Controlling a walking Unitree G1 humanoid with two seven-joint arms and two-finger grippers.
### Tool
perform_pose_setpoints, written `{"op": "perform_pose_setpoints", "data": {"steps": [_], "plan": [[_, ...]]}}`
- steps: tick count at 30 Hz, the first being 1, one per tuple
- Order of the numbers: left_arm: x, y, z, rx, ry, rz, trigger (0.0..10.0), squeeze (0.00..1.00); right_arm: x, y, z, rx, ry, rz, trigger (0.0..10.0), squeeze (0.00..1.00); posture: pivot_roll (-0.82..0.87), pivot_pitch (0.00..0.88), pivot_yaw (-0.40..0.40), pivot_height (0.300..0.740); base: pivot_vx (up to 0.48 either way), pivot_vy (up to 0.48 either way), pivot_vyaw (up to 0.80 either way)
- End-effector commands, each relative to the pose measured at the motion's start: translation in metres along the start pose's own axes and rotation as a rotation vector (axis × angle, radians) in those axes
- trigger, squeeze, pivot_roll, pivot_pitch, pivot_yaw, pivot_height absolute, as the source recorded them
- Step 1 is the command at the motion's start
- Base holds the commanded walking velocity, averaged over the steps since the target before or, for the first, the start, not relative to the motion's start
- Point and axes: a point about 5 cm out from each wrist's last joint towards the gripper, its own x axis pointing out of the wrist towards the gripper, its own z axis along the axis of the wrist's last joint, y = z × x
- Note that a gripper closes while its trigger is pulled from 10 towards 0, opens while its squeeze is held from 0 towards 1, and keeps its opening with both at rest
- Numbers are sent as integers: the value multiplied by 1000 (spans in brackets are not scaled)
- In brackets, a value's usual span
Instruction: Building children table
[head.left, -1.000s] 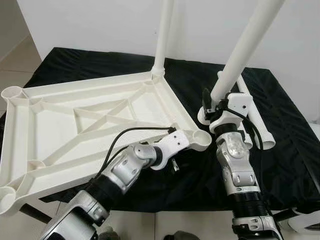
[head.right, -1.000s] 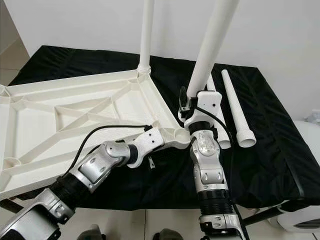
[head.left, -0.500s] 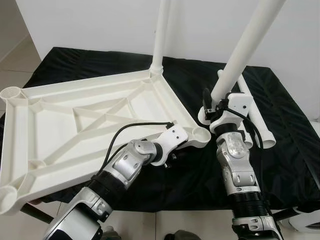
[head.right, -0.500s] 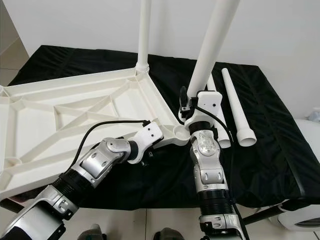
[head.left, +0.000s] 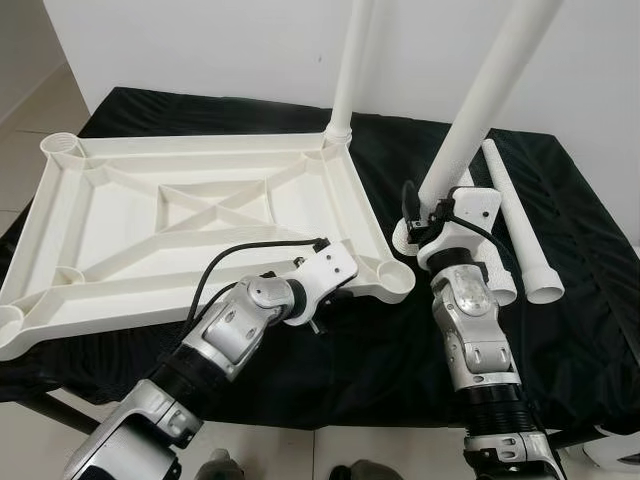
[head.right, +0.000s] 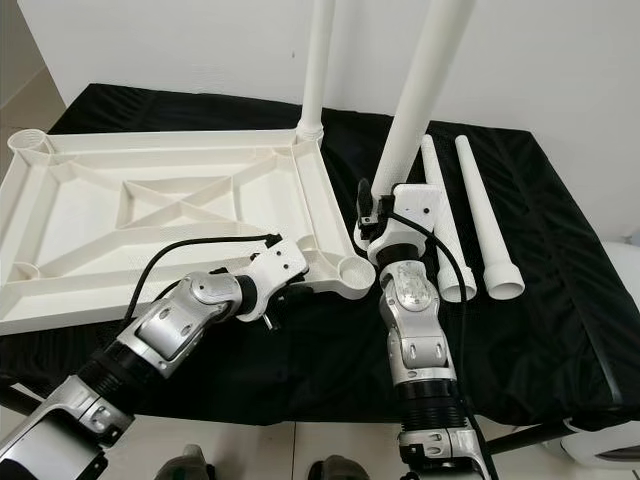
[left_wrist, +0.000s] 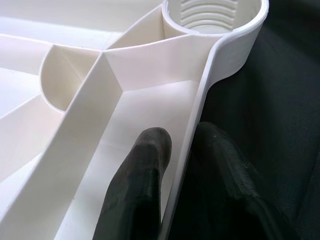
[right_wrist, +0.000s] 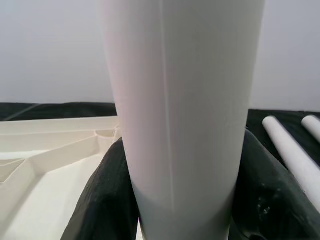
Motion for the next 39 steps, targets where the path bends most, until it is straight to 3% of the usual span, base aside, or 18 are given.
{"op": "perform_pose_setpoints", "data": {"steps": [1,11,21,26,31,39], "plan": [[0,-8,4,49,-8,-85,10000,0,0,5,6,31,-8,61,10000,0,59,26,-70,740,0,0,0],[-4,0,4,53,-13,-19,10000,0,-12,9,8,24,67,231,10000,0,46,20,-78,740,0,0,0],[-7,3,4,65,-19,2,10000,0,-20,-7,8,28,90,218,10000,0,38,18,-77,740,0,0,0],[-8,3,4,66,-20,5,10000,0,-22,-9,7,44,95,219,10000,0,38,18,-78,740,0,0,0],[-9,6,5,73,-21,15,10000,0,-37,-9,5,114,129,290,10000,0,30,17,-77,740,0,0,0],[-9,8,7,81,-24,18,10000,0,-39,-10,0,129,169,311,10000,0,33,27,-79,740,0,0,0]]}}
